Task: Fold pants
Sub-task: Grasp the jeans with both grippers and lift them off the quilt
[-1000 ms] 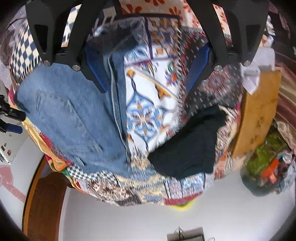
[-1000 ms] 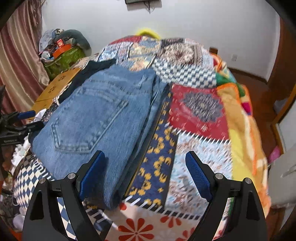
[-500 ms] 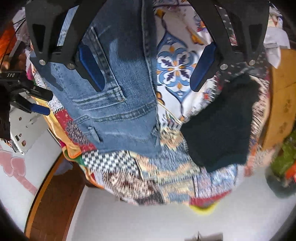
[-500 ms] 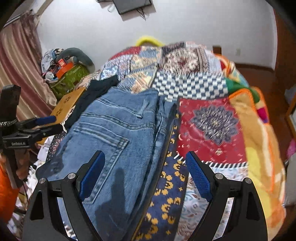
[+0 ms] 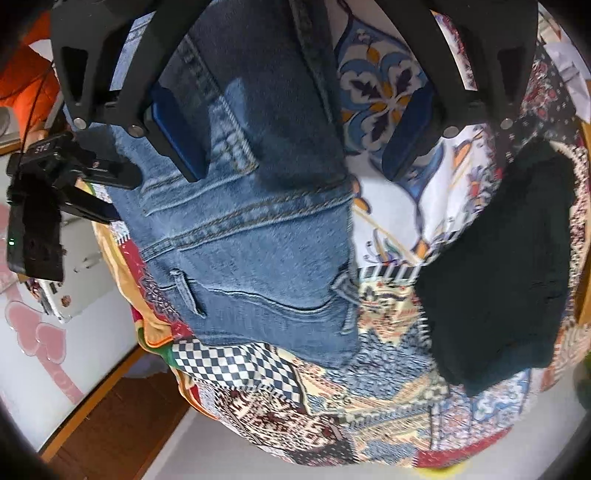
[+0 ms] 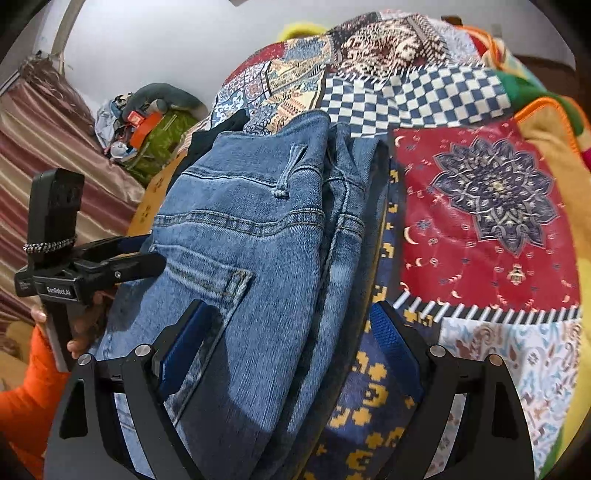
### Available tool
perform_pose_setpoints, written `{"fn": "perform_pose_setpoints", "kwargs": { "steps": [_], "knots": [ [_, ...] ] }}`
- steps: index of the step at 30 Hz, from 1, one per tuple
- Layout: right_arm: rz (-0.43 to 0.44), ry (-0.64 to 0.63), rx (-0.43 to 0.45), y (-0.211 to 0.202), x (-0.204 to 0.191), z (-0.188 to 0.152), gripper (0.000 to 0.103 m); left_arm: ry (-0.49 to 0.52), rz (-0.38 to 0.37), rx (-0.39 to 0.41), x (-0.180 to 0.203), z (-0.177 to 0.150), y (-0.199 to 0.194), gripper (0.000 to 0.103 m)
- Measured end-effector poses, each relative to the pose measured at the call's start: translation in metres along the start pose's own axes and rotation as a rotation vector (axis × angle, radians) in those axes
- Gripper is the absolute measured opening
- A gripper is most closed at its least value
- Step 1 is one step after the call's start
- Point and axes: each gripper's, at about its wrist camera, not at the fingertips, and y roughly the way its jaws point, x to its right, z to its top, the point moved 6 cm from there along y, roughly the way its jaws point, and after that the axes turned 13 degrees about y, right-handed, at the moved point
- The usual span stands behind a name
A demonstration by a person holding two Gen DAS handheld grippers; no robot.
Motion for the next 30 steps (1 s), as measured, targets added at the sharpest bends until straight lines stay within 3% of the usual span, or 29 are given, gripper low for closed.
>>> {"fn": "perform_pose_setpoints", "kwargs": {
  "steps": [5, 8, 11, 13, 18, 23, 30],
  "knots": [
    [0.05, 0.008, -0.034, 0.009, -0.003, 0.005, 0.087, -0.054, -0.137, -0.024, 0.0, 0.009, 0.022, 0.098],
    [0.067, -0.005, -0.037, 0.011, -0.008, 0.006, 0.082, -0.068, -0.165, -0.004, 0.001, 0.016, 0.027, 0.092],
    [0.066, -0.002, -0.027, 0.011, -0.009, 0.008, 0.069, -0.056, -0.158, -0.005, 0.005, 0.02, 0.027, 0.082],
    [0.047, 0.004, -0.015, 0.008, -0.009, 0.01, 0.047, -0.022, -0.133, 0.005, 0.009, 0.021, 0.021, 0.075],
    [-0.009, -0.072, 0.04, -0.013, -0.02, 0.011, 0.02, 0.007, -0.1, 0.034, 0.018, 0.016, 0.003, 0.061],
    [-0.009, -0.113, 0.045, -0.029, -0.031, 0.001, 0.018, 0.002, -0.072, 0.075, 0.028, 0.005, -0.021, 0.049],
    [0.007, -0.182, 0.125, -0.054, -0.073, -0.004, 0.017, 0.027, 0.004, 0.18, 0.034, -0.001, -0.074, 0.041]
  ]
}}
